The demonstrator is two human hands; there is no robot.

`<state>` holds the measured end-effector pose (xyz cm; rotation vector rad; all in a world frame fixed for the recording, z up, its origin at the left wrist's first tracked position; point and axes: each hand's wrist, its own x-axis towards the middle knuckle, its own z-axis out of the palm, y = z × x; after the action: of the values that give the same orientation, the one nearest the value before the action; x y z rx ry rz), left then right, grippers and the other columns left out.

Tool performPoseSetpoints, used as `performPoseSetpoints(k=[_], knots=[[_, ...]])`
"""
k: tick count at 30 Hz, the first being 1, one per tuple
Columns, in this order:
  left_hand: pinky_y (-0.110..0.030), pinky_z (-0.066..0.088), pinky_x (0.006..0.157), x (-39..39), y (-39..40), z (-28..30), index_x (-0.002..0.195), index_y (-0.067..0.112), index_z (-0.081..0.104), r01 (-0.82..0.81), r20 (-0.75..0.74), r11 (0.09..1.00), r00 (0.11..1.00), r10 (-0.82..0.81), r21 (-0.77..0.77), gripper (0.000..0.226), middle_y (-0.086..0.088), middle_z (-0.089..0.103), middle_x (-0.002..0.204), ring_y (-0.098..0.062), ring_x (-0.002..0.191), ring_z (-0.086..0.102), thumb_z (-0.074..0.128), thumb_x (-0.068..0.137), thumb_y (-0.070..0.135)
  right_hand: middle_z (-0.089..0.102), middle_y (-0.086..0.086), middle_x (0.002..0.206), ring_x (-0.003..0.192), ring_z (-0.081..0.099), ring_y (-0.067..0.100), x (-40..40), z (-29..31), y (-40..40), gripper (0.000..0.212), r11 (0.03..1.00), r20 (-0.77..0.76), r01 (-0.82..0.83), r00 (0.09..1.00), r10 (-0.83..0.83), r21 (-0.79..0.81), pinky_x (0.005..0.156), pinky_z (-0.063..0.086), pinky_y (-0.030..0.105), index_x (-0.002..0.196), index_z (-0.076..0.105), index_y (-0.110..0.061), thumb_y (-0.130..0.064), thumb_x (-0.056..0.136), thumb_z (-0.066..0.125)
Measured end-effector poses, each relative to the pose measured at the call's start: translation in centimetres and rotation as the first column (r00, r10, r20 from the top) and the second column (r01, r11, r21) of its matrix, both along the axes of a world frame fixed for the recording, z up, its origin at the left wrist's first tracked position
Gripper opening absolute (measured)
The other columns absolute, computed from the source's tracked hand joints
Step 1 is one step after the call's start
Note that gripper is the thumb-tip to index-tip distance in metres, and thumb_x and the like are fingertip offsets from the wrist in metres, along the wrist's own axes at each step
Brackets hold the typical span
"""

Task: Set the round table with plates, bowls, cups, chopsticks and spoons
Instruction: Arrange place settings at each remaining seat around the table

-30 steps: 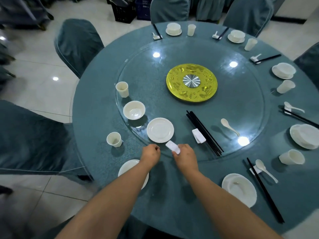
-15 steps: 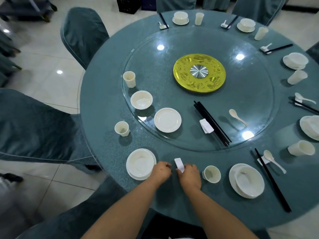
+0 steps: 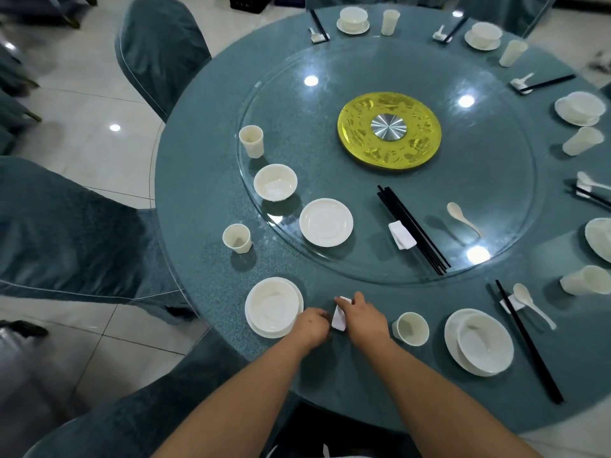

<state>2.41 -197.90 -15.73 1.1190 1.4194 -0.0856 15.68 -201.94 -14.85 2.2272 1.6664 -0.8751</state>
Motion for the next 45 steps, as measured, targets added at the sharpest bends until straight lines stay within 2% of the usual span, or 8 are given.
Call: performPoseSetpoints(k=[5,8,14,20,24,27,35,45], knots=[[-0.028,0.054,0.079,0.1,0.5,1.0,0.102,0.023,0.076,-0.009,-0.072,0.997,0.997,0.014,0.078,0.037,-0.004,0.075,0.095,-0.021,0.086,0.069,0.055,0.078,0.004,0.044,0.009,0.119,0.104,0.057,0.030,0.0,0.0,0.1,0.028,0.992,0.073,0.126,0.989,-0.126,0.016,0.080,0.049,0.041,0.123,0.050,-0.017,-0.016,0.096,0.043],[-0.025,0.050,0.079,0.6,0.9,1.3,0.107,0.028,0.075,-0.011,-0.044,0.996,0.999,0.015,0.090,0.041,0.003,0.075,0.100,-0.020,0.096,0.068,0.053,0.079,0.007,0.047,0.008,0.116,0.101,0.059,0.030,0.0,-0.3,0.2,0.024,0.987,0.072,0.157,0.985,-0.159,0.029,0.078,0.049,0.041,0.120,0.051,-0.015,-0.018,0.097,0.043],[-0.025,0.052,0.083,1.2,2.0,1.1,0.109,0.032,0.073,0.011,-0.028,0.991,1.000,-0.007,0.134,0.044,0.007,0.074,0.102,-0.016,0.095,0.066,0.050,0.080,0.009,0.049,0.008,0.116,0.102,0.060,0.031,0.0,-0.5,0.9,0.022,0.975,0.074,0.222,0.972,-0.223,0.025,0.078,0.049,0.040,0.118,0.052,-0.014,-0.019,0.097,0.046],[-0.030,0.047,0.097,1.4,2.4,1.0,0.115,0.015,0.071,0.102,-0.168,0.973,0.983,-0.067,0.207,0.037,-0.007,0.069,0.119,-0.027,0.113,0.061,0.046,0.088,0.012,0.050,0.011,0.121,0.109,0.058,0.033,0.5,-0.1,1.7,0.030,0.962,-0.003,0.272,0.962,-0.272,0.015,0.083,0.047,0.039,0.119,0.051,-0.012,-0.031,0.096,0.051],[-0.032,0.043,0.102,2.2,3.9,2.9,0.119,0.010,0.068,0.209,-0.247,0.946,0.958,-0.146,0.249,0.035,-0.011,0.064,0.127,-0.030,0.120,0.057,0.046,0.093,0.014,0.054,0.010,0.120,0.108,0.059,0.033,2.4,2.2,3.4,0.025,0.943,-0.041,0.321,0.947,-0.319,0.089,0.084,0.047,0.036,0.113,0.058,-0.011,-0.026,0.095,0.048],[-0.037,0.046,0.098,4.0,5.5,5.1,0.109,0.004,0.069,0.316,-0.260,0.909,0.934,-0.247,0.273,0.031,-0.017,0.066,0.121,-0.034,0.116,0.059,0.044,0.093,0.011,0.056,0.012,0.119,0.108,0.059,0.034,5.6,4.3,4.3,0.023,0.920,-0.030,0.367,0.930,-0.366,0.140,0.085,0.048,0.037,0.109,0.060,-0.009,-0.020,0.095,0.047],[-0.031,0.039,0.107,9.8,7.7,8.7,0.128,0.007,0.062,0.624,-0.363,0.725,0.774,-0.519,0.292,0.040,-0.012,0.058,0.137,-0.030,0.127,0.052,0.040,0.096,0.009,0.062,0.012,0.118,0.106,0.061,0.033,13.3,7.3,4.1,0.026,0.839,-0.010,0.516,0.853,-0.523,0.171,0.084,0.050,0.037,0.112,0.062,-0.010,-0.025,0.097,0.047],[-0.036,0.043,0.102,14.4,9.6,8.0,0.131,-0.001,0.052,0.888,-0.532,0.422,0.450,-0.717,0.182,0.036,-0.018,0.054,0.135,-0.033,0.121,0.055,0.047,0.098,0.014,0.065,0.013,0.111,0.100,0.062,0.031,19.1,6.9,4.3,0.019,0.802,-0.004,0.584,0.809,-0.588,0.122,0.081,0.051,0.035,0.105,0.063,-0.005,-0.011,0.095,0.048]])
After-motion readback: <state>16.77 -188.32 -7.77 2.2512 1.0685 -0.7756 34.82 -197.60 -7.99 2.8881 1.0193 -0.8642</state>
